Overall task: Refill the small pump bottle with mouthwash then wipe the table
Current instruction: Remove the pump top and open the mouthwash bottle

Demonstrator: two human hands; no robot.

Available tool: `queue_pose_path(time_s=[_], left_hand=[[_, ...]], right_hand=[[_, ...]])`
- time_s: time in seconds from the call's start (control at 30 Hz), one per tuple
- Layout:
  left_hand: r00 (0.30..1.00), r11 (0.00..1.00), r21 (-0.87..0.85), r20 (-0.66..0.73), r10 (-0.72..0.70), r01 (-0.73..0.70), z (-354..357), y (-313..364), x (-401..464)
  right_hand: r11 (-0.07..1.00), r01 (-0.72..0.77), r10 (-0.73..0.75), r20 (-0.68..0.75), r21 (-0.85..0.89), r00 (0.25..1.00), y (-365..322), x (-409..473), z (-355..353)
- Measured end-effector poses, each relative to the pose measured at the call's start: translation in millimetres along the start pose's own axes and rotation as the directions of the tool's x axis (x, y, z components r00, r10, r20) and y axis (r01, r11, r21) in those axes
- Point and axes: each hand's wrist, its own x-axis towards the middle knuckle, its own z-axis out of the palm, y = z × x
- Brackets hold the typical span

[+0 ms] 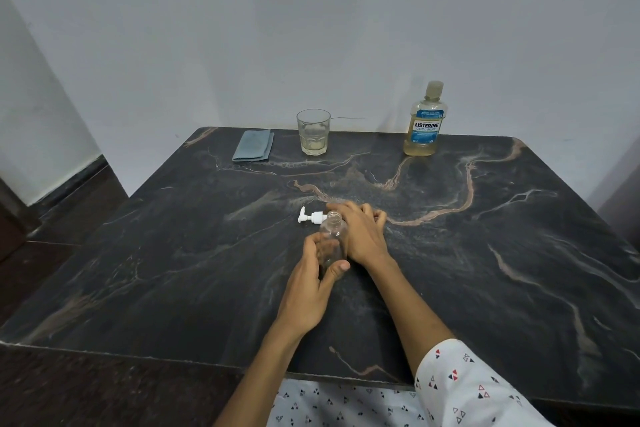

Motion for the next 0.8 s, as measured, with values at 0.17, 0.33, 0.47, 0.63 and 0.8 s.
queue_pose_path(time_s=[0.17, 0.33, 0.47, 0.63, 0.8], left_hand=[[1.0, 1.0, 0.006, 0.004, -0.01, 0.01, 0.4, 0.5, -0.6], [1.0, 1.0, 0.011, 0.006, -0.013, 0.013, 0.5, -0.9, -0.2], [1.0, 1.0, 0.015, 0.007, -0.018, 0.018, 0.8, -1.2, 0.2], [0.999, 0.999, -0.004, 0.006, -0.034, 0.034, 0.7, -1.1, 0.5], [0.997, 0.997, -0.075, -0.077, -0.011, 0.005, 0.9, 0.7, -0.2]], right_hand=[[0.999, -0.011, 0.012, -0.037, 0.03, 0.999, 1.4, -0.6, 2.3], [0.999, -0.015, 0.017, -0.05, 0.037, 0.999, 2.6, 0.6, 4.1], [0.998, -0.001, 0.005, -0.082, 0.058, 0.997, 3.5, -1.2, 4.0], [0.995, 0.04, -0.026, -0.154, 0.087, 0.988, 4.6, -1.6, 3.0], [0.961, 0.04, 0.041, -0.285, 0.273, 0.958, 2.0, -7.8, -3.3]])
